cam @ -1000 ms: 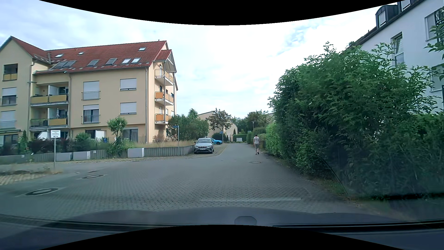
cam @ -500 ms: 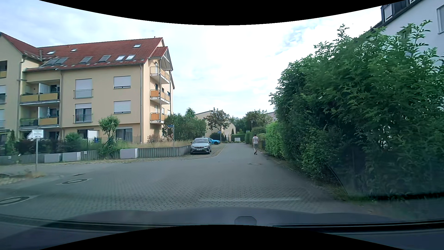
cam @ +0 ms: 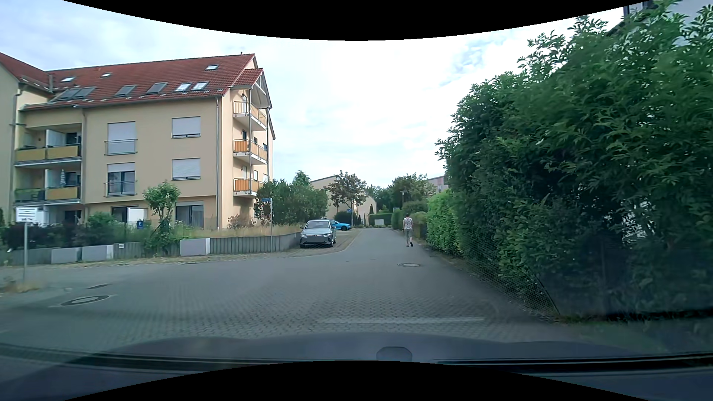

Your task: Follow the waypoints while adhering to traffic rules and regulations

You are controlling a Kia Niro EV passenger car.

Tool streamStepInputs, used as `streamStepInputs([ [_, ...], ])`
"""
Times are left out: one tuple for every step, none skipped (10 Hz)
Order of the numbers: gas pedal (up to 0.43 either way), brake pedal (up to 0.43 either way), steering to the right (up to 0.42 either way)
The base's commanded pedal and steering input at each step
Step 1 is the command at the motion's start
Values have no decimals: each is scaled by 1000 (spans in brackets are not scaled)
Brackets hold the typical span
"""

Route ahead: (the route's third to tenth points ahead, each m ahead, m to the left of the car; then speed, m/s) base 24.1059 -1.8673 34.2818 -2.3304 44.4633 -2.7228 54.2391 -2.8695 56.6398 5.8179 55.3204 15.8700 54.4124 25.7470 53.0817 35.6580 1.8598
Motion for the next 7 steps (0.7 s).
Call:
streamStepInputs([
  [0,18,28],
  [0,24,28],
  [0,24,28],
  [0,24,28],
  [0,30,28],
  [0,30,28],
  [0,30,28],
])
